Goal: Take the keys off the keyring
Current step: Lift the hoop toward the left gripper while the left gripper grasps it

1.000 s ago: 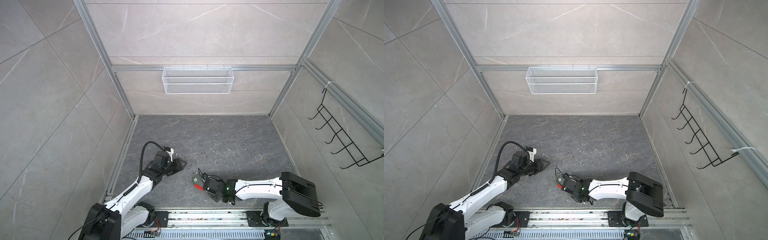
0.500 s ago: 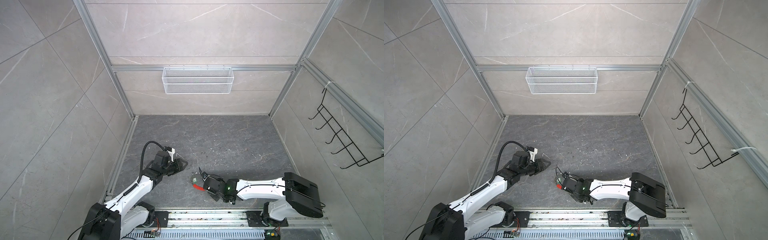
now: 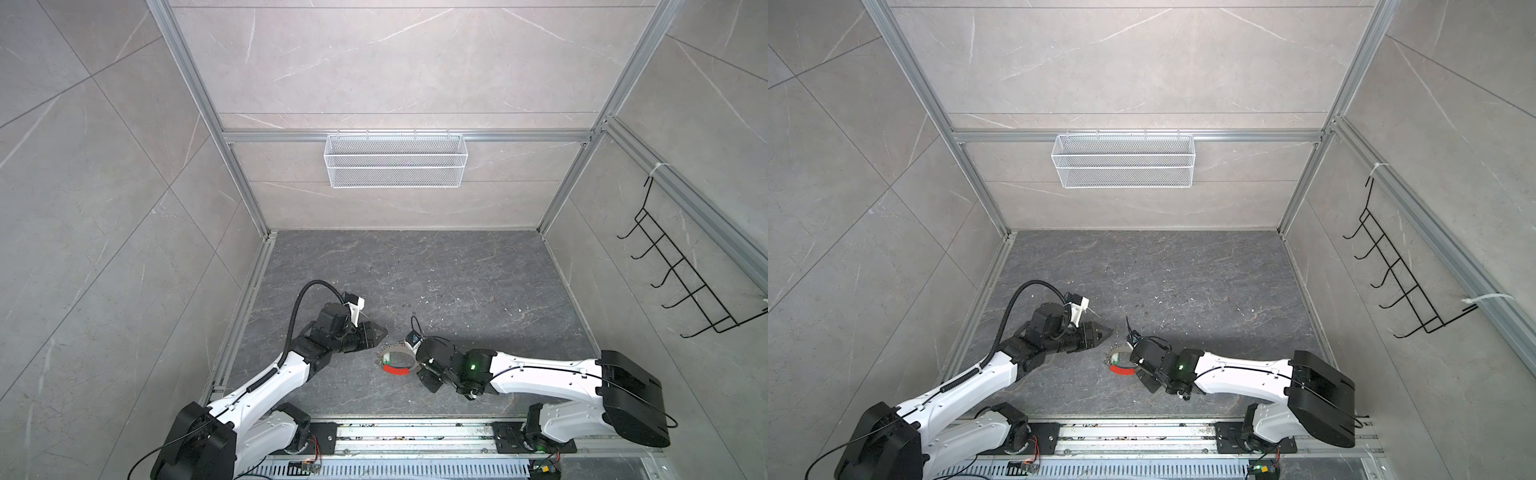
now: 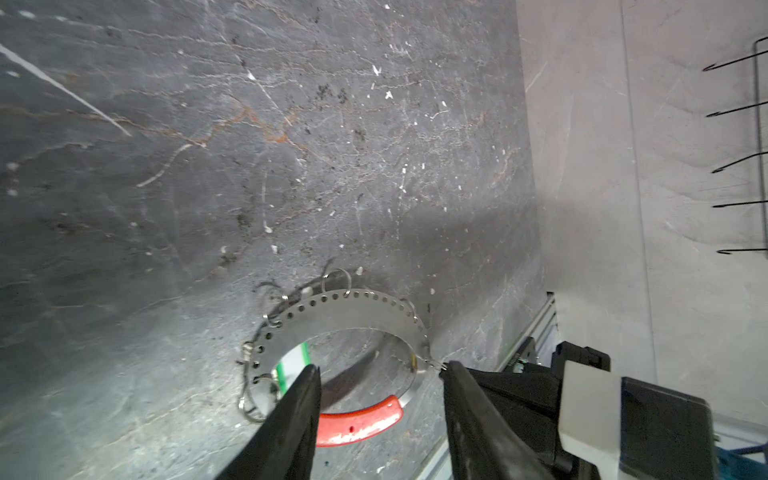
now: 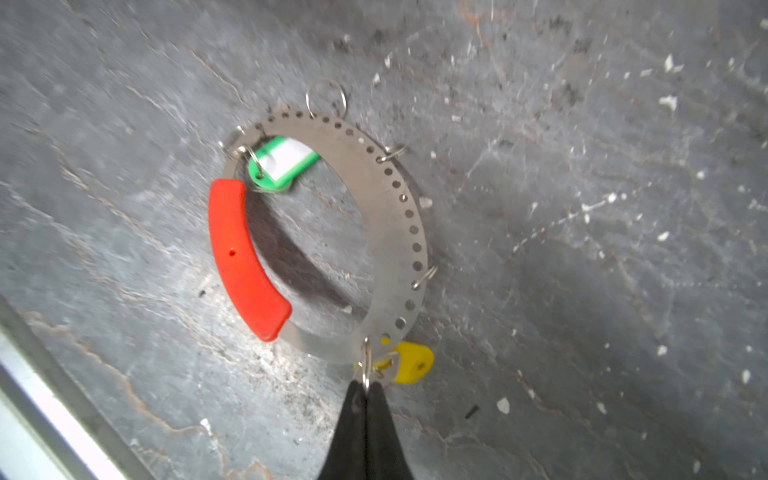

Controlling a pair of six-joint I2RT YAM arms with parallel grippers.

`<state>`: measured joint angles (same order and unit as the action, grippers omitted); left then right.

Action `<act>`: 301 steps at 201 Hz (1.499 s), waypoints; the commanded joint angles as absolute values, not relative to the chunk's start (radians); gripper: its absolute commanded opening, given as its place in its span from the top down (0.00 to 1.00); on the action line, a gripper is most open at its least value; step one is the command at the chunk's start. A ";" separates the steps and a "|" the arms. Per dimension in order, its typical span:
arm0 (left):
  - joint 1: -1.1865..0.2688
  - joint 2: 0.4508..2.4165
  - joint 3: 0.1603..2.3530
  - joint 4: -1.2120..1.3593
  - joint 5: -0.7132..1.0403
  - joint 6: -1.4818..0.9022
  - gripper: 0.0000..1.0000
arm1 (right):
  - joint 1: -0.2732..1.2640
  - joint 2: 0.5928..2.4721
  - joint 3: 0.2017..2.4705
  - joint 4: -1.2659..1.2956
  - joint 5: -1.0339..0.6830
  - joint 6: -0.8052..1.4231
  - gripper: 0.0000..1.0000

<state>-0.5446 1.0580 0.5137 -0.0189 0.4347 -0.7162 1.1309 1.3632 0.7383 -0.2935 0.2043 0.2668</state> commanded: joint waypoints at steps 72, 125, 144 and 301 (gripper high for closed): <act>-0.622 0.899 0.475 0.229 0.568 -0.675 0.83 | 0.998 1.162 0.764 -0.210 -0.080 0.145 1.00; -0.681 0.894 0.477 0.364 0.681 -0.657 0.77 | 0.904 1.095 0.805 -0.233 -0.305 0.103 1.00; -0.713 0.897 0.495 0.376 0.717 -0.633 0.65 | 0.890 1.092 0.818 -0.234 -0.368 0.094 1.00; -0.746 0.853 0.551 0.263 0.731 -0.540 0.67 | 0.844 1.053 0.845 -0.234 -0.601 0.080 1.00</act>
<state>-0.7410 0.8371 0.4976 0.2390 0.6880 -0.5678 0.8482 1.0763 0.8066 -0.2352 -0.5587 0.0998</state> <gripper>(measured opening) 0.337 0.044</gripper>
